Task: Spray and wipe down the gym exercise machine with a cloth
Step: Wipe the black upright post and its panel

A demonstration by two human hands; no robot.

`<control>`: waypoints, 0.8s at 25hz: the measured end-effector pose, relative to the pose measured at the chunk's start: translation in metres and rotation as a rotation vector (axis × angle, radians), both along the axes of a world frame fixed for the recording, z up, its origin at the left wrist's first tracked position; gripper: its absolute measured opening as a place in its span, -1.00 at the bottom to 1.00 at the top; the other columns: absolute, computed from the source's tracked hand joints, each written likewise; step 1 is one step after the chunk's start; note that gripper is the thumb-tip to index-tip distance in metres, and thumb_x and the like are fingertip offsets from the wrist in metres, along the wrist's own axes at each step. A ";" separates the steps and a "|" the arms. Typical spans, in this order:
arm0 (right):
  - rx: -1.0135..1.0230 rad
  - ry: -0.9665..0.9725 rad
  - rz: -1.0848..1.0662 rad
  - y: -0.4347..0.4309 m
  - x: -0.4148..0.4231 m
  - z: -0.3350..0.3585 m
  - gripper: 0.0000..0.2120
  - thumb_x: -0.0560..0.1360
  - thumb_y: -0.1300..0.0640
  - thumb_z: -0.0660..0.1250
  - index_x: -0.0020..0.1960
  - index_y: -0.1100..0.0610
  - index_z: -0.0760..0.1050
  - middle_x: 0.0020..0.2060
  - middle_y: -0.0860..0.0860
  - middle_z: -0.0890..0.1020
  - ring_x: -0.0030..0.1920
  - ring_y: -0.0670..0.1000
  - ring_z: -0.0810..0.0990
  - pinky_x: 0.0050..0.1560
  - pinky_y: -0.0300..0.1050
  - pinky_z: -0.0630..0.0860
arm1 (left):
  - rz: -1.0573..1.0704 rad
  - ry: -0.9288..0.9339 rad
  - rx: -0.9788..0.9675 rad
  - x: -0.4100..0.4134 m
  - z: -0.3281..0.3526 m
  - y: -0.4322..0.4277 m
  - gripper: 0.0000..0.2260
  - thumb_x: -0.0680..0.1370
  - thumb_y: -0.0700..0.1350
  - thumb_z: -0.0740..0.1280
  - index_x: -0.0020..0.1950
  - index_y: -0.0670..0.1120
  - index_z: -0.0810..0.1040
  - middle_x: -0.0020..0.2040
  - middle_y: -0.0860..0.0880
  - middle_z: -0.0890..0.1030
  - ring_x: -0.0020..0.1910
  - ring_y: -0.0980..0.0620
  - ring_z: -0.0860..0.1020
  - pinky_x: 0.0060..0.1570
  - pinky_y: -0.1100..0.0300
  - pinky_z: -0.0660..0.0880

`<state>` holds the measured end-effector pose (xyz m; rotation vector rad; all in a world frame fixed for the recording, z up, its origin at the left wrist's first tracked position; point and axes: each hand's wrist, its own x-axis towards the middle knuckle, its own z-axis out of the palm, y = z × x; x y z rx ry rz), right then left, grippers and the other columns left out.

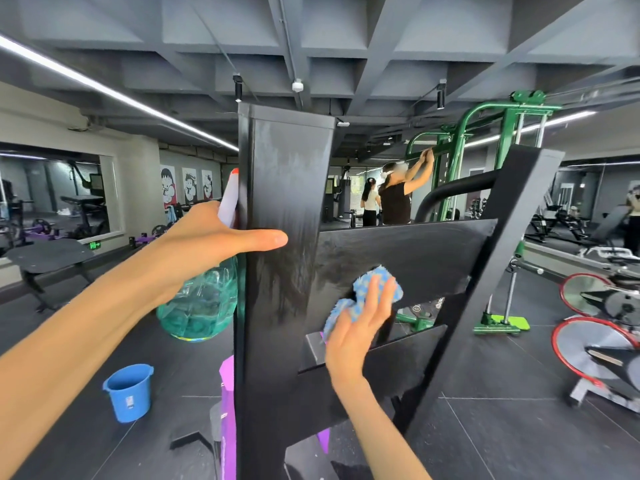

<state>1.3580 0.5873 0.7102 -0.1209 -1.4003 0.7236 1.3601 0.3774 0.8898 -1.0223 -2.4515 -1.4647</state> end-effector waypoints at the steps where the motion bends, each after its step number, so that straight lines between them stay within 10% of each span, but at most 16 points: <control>1: 0.008 -0.051 -0.044 0.022 -0.010 -0.007 -0.47 0.56 0.09 0.02 0.52 0.04 0.07 0.53 0.01 0.01 0.52 -0.07 -0.03 0.43 0.20 0.06 | -0.004 0.005 -0.015 0.001 0.000 0.000 0.06 0.08 0.41 0.45 0.53 0.29 0.13 0.35 -0.07 0.52 0.32 -0.14 0.48 0.33 0.01 0.32; 5: -0.570 0.133 0.037 0.052 -0.005 0.044 -0.47 0.58 0.05 0.02 0.53 0.10 0.06 0.54 0.05 0.04 0.52 -0.03 -0.01 0.46 0.16 0.06 | 0.003 0.022 -0.038 0.005 0.002 0.001 0.08 0.07 0.42 0.43 0.53 0.32 0.06 0.34 -0.12 0.51 0.30 -0.14 0.49 0.34 -0.02 0.34; 8: 0.058 0.053 0.166 -0.024 0.011 0.051 -0.55 0.61 0.29 0.02 0.48 0.12 0.11 0.39 -0.24 0.19 0.42 -0.26 0.10 0.35 0.09 0.27 | 0.039 0.029 -0.047 0.009 0.004 0.000 0.10 0.08 0.41 0.41 0.55 0.31 -0.01 0.27 -0.16 0.54 0.20 -0.13 0.53 0.29 0.03 0.39; 11: 0.695 -0.095 -0.045 -0.009 0.009 0.017 -0.53 0.66 0.09 -0.11 0.55 -0.04 -0.06 0.53 -0.17 -0.05 0.53 -0.04 -0.02 0.48 0.13 0.07 | 0.074 0.011 -0.061 0.014 0.004 0.001 -0.03 0.23 0.33 0.51 0.51 0.04 0.20 -0.13 -0.20 0.42 -0.17 -0.12 0.45 -0.07 0.09 0.40; 13: 0.485 -0.077 -0.023 0.026 0.002 0.025 -0.54 0.67 0.01 -0.09 0.55 -0.09 -0.03 0.54 -0.15 -0.09 0.54 0.02 -0.03 0.42 0.30 0.13 | 0.096 -0.012 -0.061 0.017 0.003 0.002 -0.27 0.29 0.25 0.53 0.29 -0.07 0.37 -0.20 -0.08 0.25 -0.27 -0.02 0.30 -0.20 0.10 0.25; 16: -0.059 0.076 0.147 0.007 0.012 0.076 -0.52 0.61 0.03 -0.01 0.52 -0.02 0.12 0.54 -0.11 -0.02 0.54 0.02 -0.07 0.44 0.30 0.06 | 0.080 0.006 -0.063 0.018 0.005 0.002 -0.08 0.34 0.24 0.50 0.56 0.10 0.09 -0.13 -0.12 0.39 -0.18 -0.05 0.42 -0.11 0.10 0.38; 20: 0.394 0.013 0.125 -0.032 0.015 0.085 -0.55 0.60 0.08 -0.02 0.48 -0.06 0.17 0.50 -0.11 0.15 0.53 0.09 0.04 0.49 0.22 -0.03 | 0.070 0.005 -0.048 0.019 0.003 0.002 -0.01 0.25 0.32 0.50 0.55 0.22 0.05 -0.10 -0.13 0.46 -0.14 -0.11 0.45 -0.08 0.08 0.37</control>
